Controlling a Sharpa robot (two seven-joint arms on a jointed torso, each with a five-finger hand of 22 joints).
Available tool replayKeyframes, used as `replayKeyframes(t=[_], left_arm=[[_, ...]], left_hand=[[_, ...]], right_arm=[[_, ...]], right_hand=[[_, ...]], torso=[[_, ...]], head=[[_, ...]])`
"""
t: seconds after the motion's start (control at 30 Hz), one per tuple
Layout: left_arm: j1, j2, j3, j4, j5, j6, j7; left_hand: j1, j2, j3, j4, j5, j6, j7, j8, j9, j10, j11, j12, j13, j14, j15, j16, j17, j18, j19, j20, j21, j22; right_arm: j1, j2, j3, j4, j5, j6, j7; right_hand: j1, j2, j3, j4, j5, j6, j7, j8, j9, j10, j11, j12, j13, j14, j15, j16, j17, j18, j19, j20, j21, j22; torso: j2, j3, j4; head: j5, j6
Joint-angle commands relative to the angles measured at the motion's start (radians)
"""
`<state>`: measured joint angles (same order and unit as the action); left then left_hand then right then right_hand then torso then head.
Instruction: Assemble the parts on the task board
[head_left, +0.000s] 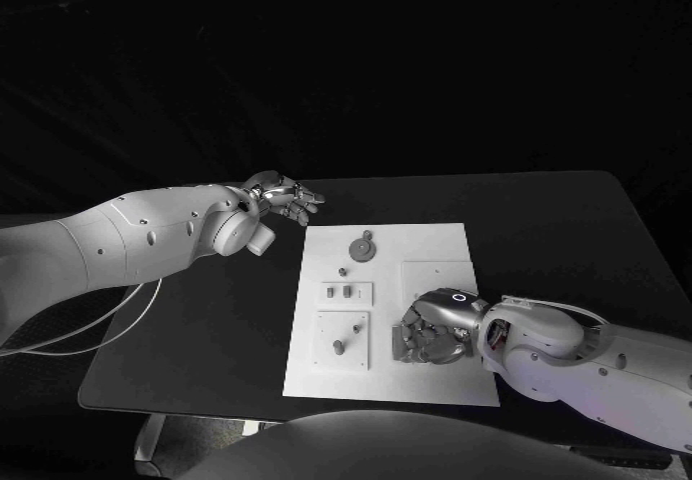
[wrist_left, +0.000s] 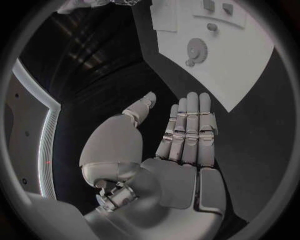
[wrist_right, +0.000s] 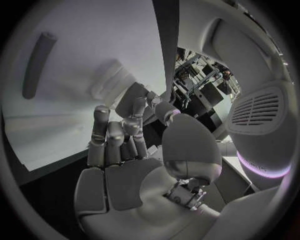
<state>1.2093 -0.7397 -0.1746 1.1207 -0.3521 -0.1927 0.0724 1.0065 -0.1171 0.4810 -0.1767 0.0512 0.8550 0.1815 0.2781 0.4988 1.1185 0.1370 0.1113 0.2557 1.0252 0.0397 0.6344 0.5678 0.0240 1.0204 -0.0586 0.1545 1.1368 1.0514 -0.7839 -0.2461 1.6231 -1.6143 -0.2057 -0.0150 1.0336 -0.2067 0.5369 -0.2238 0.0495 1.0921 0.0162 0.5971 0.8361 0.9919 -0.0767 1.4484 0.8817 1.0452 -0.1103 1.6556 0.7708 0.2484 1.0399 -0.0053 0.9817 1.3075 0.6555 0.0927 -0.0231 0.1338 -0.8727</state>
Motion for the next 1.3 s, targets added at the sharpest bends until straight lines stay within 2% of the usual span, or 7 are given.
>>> replayKeyframes(t=[0.03,0.73,0.93,1.2,1.3], left_arm=[[0.001,0.001,0.000,0.002,-0.003,0.015,0.004],[0.001,0.000,0.000,0.002,-0.006,0.017,0.001],[0.001,-0.001,0.000,0.003,-0.006,0.018,0.000],[0.001,-0.001,-0.001,0.003,-0.006,0.019,0.000],[0.001,-0.001,-0.001,0.003,-0.006,0.020,0.000]], left_hand=[[0.001,-0.006,-0.001,0.002,-0.001,-0.009,0.001,0.006,-0.002,-0.006,-0.002,0.007,-0.001,0.002,0.003,-0.005,0.001,0.020,-0.003,0.003,-0.006,0.001],[0.001,-0.008,-0.003,0.001,-0.001,-0.010,0.001,0.006,-0.002,-0.006,-0.002,0.007,-0.002,0.002,0.003,-0.006,0.003,0.020,-0.003,0.003,-0.007,0.002],[0.000,-0.007,-0.003,0.001,-0.001,-0.010,0.001,0.007,-0.002,-0.007,-0.002,0.007,-0.002,0.002,0.003,-0.006,0.003,0.020,-0.003,0.003,-0.007,0.002],[0.000,-0.007,-0.003,0.001,-0.001,-0.011,0.001,0.007,-0.002,-0.007,-0.002,0.007,-0.002,0.002,0.004,-0.007,0.004,0.020,-0.003,0.003,-0.007,0.002],[0.000,-0.007,-0.003,0.001,-0.001,-0.011,0.001,0.007,-0.002,-0.007,-0.002,0.007,-0.002,0.002,0.004,-0.007,0.004,0.020,-0.003,0.003,-0.008,0.002]], right_arm=[[-0.001,-0.002,-0.001,0.005,-0.001,-0.010,0.013],[-0.001,-0.006,-0.001,0.009,0.000,-0.014,0.012],[-0.001,0.000,-0.001,-0.004,-0.026,-0.021,0.002],[-0.001,0.007,-0.001,-0.022,-0.052,-0.038,-0.014],[-0.001,0.008,-0.001,-0.023,-0.051,-0.036,-0.012]], right_hand=[[-0.009,0.005,-0.001,-0.005,0.005,0.002,0.002,0.001,-0.002,0.006,-0.002,-0.005,0.002,0.006,0.001,0.011,-0.001,0.013,0.010,0.000,-0.002,0.006],[-0.016,-0.001,0.001,-0.004,0.005,0.001,0.002,-0.001,-0.004,0.006,-0.001,-0.009,0.002,0.006,-0.001,0.008,-0.001,0.013,0.012,-0.001,-0.005,0.005],[-0.004,0.012,0.008,-0.017,0.005,0.001,0.002,-0.001,-0.004,0.007,-0.002,-0.010,0.003,0.007,-0.003,0.007,0.000,0.013,0.013,-0.003,-0.006,0.005],[0.011,0.047,0.006,-0.056,0.005,0.003,0.002,-0.001,-0.006,0.009,-0.002,-0.012,0.007,0.008,-0.006,0.007,0.001,0.013,0.013,-0.002,-0.007,0.008],[0.011,0.050,0.005,-0.059,0.005,0.003,0.002,-0.001,-0.006,0.009,-0.002,-0.013,0.007,0.008,-0.006,0.007,0.001,0.013,0.014,-0.002,-0.007,0.008]], torso=[[0.000,-0.0002,-0.0002],[0.000,0.0002,-0.0006],[0.000,0.0002,-0.0003],[0.000,-0.0005,0.0002],[0.000,-0.0002,-0.0001]], head=[[-0.001,0.000],[-0.001,0.000],[0.000,0.000],[-0.001,0.000],[-0.003,0.000]])
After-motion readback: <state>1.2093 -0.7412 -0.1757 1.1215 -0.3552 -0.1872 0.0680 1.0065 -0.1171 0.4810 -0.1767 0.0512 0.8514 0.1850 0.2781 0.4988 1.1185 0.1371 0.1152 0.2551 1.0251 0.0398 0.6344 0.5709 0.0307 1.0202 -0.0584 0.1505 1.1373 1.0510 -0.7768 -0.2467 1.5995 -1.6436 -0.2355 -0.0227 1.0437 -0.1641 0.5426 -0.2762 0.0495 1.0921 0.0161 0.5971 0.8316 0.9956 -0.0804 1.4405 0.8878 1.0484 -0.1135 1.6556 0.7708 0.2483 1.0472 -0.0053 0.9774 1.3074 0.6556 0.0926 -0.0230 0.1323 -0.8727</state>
